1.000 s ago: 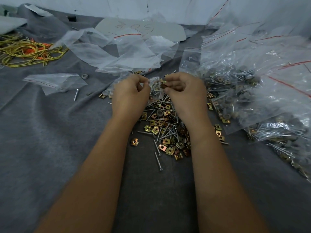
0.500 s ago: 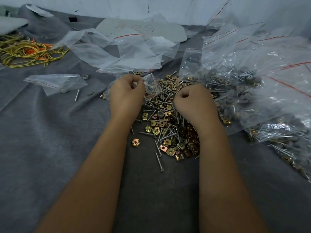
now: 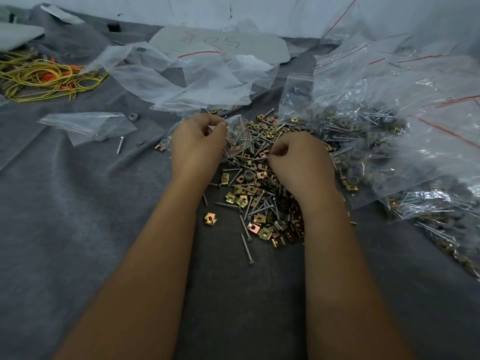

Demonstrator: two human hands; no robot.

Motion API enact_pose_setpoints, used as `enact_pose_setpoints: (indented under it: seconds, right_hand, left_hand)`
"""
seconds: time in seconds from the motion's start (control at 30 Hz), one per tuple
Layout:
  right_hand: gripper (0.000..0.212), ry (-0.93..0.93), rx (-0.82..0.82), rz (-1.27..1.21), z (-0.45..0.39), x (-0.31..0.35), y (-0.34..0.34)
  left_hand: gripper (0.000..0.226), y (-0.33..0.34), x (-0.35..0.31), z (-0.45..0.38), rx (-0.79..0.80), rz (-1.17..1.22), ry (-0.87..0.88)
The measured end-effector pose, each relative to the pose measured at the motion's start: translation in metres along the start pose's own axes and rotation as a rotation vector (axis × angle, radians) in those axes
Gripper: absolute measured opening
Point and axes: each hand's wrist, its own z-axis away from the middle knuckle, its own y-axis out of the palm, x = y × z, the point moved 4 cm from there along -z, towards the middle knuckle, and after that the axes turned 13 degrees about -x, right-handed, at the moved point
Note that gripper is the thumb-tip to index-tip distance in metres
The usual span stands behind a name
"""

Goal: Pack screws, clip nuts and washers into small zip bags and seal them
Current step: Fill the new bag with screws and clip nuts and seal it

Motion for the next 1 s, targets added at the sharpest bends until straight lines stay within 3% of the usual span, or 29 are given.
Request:
enact_pose_setpoints:
  seconds: [0.23, 0.43, 0.6, 0.67, 0.73, 0.8, 0.9, 1.0]
  right_hand:
    - [0.005, 0.167, -0.120, -0.448, -0.005, -0.002, -0.001]
    - [0.015, 0.083, -0.081, -0.601, -0.002, 0.017, 0.007]
    - [0.031, 0.003, -0.074, -0.576, 0.001, 0.022, 0.009]
    - [0.036, -0.050, 0.000, -0.555, 0.002, 0.021, 0.009]
    - [0.035, -0.142, 0.097, -0.472, 0.005, 0.023, 0.013]
    - [0.022, -0.178, 0.079, -0.409, 0.004, 0.025, 0.016]
    - [0.014, -0.055, -0.013, -0.531, 0.000, 0.020, 0.013]
    - [0.021, 0.096, -0.024, -0.682, -0.003, 0.014, 0.012]
  left_hand:
    - [0.015, 0.000, 0.001, 0.000, 0.006, 0.007, 0.020]
    - [0.012, 0.003, -0.002, 0.003, 0.046, -0.004, 0.075]
    - [0.014, -0.002, -0.002, 0.001, 0.058, 0.163, -0.058]
    - [0.015, -0.004, -0.002, -0.002, 0.057, 0.253, -0.110]
    - [0.013, -0.006, -0.001, -0.004, 0.086, 0.320, -0.138]
    - [0.014, -0.007, -0.002, -0.006, 0.135, 0.373, -0.146]
    - [0.026, -0.010, -0.004, -0.007, 0.177, 0.467, -0.151]
    - [0.034, -0.020, 0.000, -0.016, 0.031, 0.569, -0.238]
